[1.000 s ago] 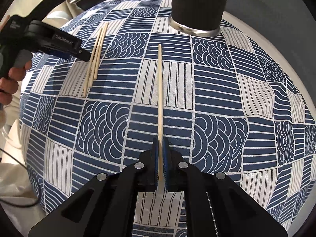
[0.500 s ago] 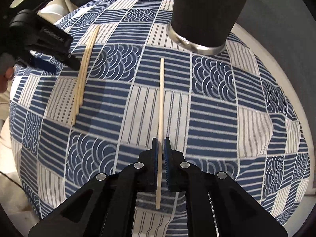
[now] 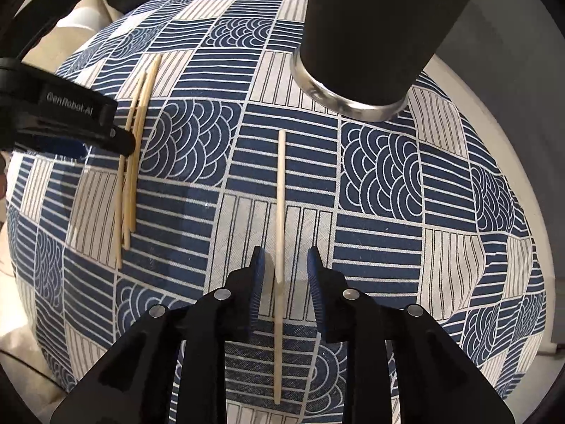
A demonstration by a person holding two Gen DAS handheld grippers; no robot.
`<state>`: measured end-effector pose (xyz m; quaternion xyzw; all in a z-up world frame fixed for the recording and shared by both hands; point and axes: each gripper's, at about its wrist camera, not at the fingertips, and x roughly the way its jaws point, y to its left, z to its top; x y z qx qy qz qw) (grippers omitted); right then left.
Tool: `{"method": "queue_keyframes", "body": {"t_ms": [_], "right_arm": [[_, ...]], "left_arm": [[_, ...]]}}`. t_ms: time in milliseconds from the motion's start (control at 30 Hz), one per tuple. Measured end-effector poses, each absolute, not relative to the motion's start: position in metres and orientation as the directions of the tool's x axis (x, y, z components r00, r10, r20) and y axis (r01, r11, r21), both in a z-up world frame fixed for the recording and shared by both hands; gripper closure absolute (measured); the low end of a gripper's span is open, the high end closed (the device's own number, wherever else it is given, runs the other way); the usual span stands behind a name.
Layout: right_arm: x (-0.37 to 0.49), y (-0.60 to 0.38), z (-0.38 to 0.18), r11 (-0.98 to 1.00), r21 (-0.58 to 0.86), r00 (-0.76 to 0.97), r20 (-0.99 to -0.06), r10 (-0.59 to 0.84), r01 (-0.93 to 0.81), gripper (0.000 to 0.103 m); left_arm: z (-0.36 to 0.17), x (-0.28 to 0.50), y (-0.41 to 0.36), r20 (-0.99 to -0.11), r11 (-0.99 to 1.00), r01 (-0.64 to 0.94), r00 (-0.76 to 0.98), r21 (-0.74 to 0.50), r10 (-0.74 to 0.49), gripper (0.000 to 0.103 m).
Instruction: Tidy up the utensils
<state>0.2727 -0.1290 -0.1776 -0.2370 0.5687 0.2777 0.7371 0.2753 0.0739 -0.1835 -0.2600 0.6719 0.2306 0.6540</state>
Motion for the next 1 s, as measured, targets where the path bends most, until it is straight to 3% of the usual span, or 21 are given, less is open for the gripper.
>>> {"method": "queue_keyframes", "body": {"t_ms": [133,333,467,833,867,933,1000], "right_arm": [[0.283,-0.124,-0.176,0.766,-0.010,0.167,-0.978,0.127,-0.643,0.079],[0.276,-0.113,-0.171,0.744,-0.052,0.195,-0.975,0.106,-0.666,0.088],[0.270,-0.114,-0.169,0.749,-0.039,0.191,-0.974,0.118,-0.661,0.088],[0.257,-0.112,-0.168,0.741,-0.060,0.205,-0.973,0.106,-0.669,0.088],[0.260,-0.108,-0.171,0.742,-0.056,0.200,-0.974,0.107,-0.668,0.088],[0.264,-0.110,-0.174,0.753,0.002,0.153,-0.979,0.136,-0.657,0.096],[0.266,-0.113,-0.174,0.748,0.011,0.142,-0.980,0.140,-0.664,0.098]], "left_arm": [[-0.185,0.278,0.073,-0.998,0.734,-0.678,-0.012,-0.035,-0.059,0.037],[-0.182,0.253,0.084,-0.996,0.711,-0.701,-0.001,-0.061,-0.086,0.048],[-0.186,0.243,0.097,-0.991,0.708,-0.698,0.024,-0.108,-0.128,0.048],[-0.192,0.254,0.112,-0.996,0.719,-0.690,0.022,-0.079,-0.088,0.045],[-0.193,0.257,0.108,-0.996,0.716,-0.694,0.022,-0.077,-0.086,0.047],[-0.193,0.254,0.114,-0.996,0.693,-0.717,0.028,-0.076,-0.081,0.069],[-0.190,0.244,0.113,-0.993,0.671,-0.733,0.047,-0.108,-0.109,0.080]]}}
